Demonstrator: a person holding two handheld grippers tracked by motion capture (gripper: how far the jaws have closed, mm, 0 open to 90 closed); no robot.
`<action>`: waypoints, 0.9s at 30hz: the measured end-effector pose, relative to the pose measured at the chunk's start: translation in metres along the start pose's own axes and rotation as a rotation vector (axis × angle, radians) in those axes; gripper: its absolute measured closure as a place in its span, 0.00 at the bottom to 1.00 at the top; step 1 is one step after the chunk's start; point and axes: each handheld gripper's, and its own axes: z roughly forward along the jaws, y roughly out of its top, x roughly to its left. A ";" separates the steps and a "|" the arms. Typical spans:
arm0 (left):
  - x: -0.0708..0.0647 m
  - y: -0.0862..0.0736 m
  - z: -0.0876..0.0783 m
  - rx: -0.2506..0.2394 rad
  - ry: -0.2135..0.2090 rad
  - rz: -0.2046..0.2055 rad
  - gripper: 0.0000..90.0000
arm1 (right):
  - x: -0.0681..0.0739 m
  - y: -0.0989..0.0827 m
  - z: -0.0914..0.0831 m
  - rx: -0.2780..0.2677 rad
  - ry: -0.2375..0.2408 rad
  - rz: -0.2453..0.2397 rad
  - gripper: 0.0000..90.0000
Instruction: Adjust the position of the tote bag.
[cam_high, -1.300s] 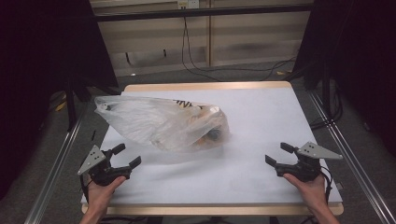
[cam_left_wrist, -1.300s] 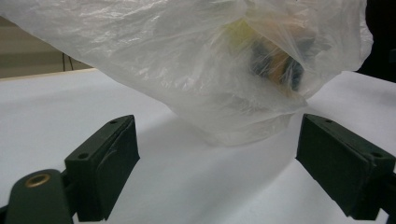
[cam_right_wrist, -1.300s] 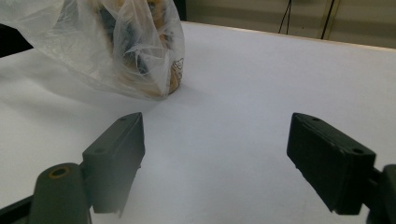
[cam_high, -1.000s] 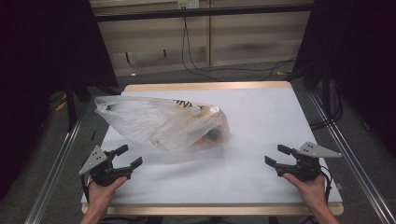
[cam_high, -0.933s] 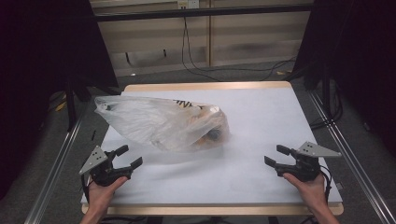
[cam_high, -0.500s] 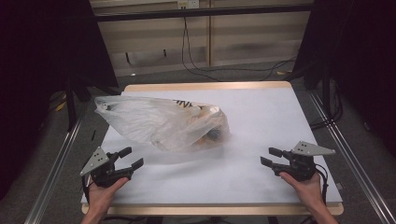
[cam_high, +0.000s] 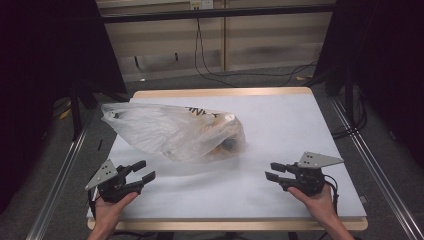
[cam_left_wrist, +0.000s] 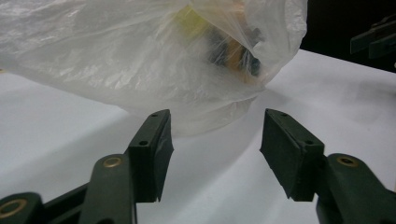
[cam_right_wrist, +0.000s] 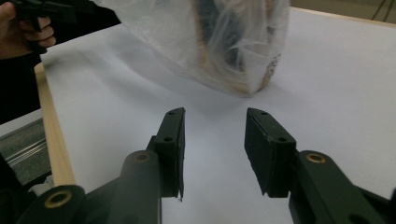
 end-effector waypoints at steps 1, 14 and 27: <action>-0.001 0.000 0.000 0.001 -0.003 0.000 0.51 | 0.003 0.002 0.003 0.007 0.009 -0.009 0.67; -0.006 0.007 0.002 0.018 -0.039 0.010 0.61 | 0.031 0.038 0.044 0.007 0.130 -0.096 0.75; -0.008 0.024 0.008 0.007 -0.066 0.014 0.65 | 0.053 0.063 0.081 0.005 0.216 -0.144 0.79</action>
